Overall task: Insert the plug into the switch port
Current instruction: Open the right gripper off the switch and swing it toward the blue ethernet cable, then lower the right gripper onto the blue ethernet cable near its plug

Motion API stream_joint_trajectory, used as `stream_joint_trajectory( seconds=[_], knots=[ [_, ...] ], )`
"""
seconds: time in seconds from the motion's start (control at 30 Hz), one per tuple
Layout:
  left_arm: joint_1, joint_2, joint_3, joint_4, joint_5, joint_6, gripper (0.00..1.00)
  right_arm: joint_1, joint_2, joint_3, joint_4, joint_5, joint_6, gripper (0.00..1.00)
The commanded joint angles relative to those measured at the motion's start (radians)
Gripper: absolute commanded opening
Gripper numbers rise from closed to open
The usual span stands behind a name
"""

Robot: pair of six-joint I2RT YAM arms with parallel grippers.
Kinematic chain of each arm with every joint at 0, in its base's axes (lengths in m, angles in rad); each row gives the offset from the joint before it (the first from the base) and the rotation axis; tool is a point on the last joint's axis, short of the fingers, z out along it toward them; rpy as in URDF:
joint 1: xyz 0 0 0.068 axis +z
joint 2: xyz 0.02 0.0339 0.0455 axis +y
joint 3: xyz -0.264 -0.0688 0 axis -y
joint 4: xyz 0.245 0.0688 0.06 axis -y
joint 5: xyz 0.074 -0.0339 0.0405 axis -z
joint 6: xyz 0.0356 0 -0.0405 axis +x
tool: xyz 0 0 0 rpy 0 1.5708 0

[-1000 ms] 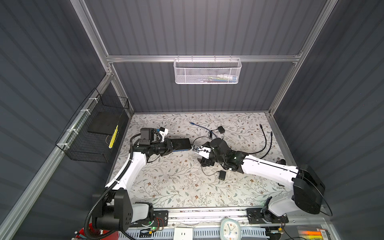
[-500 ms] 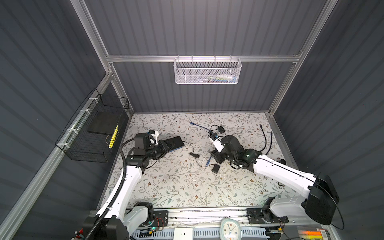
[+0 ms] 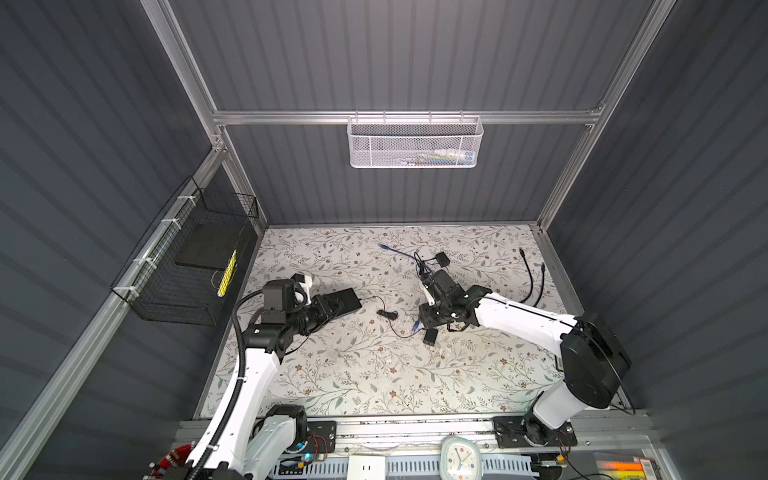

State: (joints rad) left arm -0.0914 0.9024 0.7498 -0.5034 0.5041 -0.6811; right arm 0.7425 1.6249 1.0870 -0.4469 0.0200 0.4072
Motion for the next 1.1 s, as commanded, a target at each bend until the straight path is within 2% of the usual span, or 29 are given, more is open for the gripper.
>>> stream_joint_trajectory(
  seconds=[0.0,0.1,0.4,0.83,1.07],
  knots=[
    [0.01,-0.037,-0.03,-0.047,0.001,0.037,0.0,0.008,0.014,0.013,-0.02,-0.026,0.072,0.46],
    [0.01,-0.061,-0.064,-0.024,0.017,0.018,0.0,0.011,0.038,0.005,0.014,-0.04,0.098,0.46],
    [0.01,-0.131,-0.096,-0.036,0.044,-0.002,0.0,0.019,0.163,0.079,0.012,0.032,0.192,0.45],
    [0.01,-0.195,-0.092,-0.093,0.045,0.008,0.0,-0.01,0.296,0.201,-0.012,0.121,0.2,0.43],
    [0.01,-0.212,-0.086,-0.112,0.038,0.009,0.0,-0.027,0.288,0.185,0.007,0.112,0.19,0.39]
  ],
)
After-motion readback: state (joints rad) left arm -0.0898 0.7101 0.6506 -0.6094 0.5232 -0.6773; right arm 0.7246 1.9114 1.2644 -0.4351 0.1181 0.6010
